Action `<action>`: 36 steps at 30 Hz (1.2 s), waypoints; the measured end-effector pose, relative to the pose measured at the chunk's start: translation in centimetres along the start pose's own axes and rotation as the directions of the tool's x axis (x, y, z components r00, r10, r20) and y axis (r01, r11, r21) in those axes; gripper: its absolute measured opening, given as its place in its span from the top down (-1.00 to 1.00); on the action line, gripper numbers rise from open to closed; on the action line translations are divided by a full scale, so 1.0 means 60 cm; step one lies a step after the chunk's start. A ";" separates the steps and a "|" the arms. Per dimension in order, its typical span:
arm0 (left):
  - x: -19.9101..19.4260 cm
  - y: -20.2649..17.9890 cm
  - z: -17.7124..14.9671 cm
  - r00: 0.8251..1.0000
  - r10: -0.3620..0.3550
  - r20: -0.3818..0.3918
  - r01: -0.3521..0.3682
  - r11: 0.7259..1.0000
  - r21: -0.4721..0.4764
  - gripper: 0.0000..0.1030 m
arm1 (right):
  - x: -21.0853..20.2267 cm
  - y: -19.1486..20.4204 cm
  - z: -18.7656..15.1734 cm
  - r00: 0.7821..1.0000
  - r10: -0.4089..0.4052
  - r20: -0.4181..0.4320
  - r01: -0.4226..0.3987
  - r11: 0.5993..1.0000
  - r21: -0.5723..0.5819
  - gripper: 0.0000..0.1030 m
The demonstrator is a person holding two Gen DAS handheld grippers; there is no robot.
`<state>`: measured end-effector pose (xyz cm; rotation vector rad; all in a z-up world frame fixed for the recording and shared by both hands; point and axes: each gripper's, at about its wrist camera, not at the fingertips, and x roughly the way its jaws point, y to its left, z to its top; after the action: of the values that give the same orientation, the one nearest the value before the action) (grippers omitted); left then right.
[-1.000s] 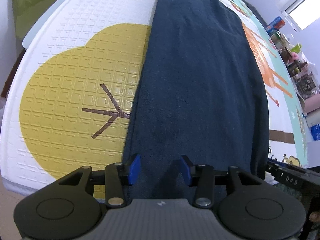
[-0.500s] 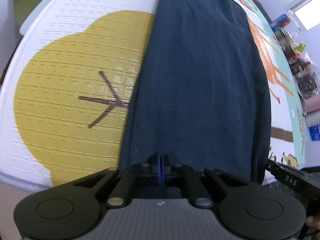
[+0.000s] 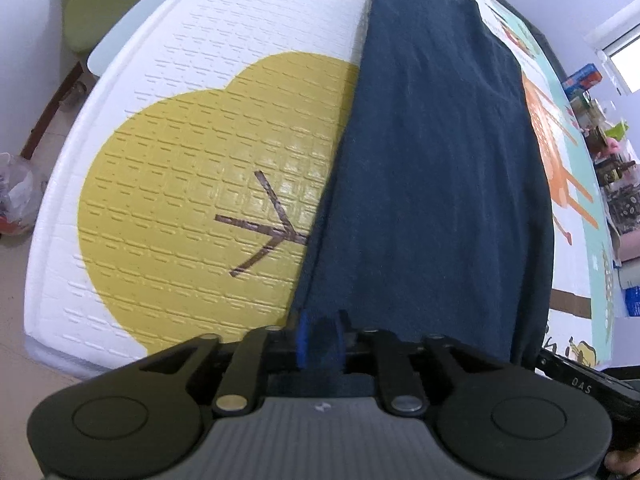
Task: Fold clothes
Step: 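Close the left gripper on the edge and pull it taut with both grippers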
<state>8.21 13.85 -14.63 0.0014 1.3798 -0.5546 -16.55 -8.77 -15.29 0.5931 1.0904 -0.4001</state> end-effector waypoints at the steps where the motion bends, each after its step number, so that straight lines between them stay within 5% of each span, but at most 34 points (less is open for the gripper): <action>1: -0.001 0.002 0.002 1.000 0.005 0.004 -0.005 1.000 -0.004 0.25 | 0.000 0.000 0.000 1.000 0.001 0.000 -0.001 1.000 0.002 0.95; 14: 0.025 -0.027 0.019 0.999 -0.021 -0.038 0.022 0.999 0.026 0.24 | 0.006 -0.003 0.006 1.000 0.003 -0.016 -0.003 1.000 0.013 0.94; 18: 0.028 -0.033 0.023 0.999 -0.006 -0.037 0.007 0.999 0.040 0.43 | 0.007 -0.004 0.006 1.000 0.006 -0.016 -0.005 1.000 0.018 0.94; 36: 0.014 -0.041 0.027 0.999 -0.016 -0.039 0.018 0.998 0.060 0.33 | 0.005 -0.005 0.003 1.000 0.005 -0.024 -0.005 1.000 0.027 0.94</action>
<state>8.84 10.89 -14.27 0.0493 1.4011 -0.6129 -16.45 -9.14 -15.59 0.6256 1.1079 -0.4044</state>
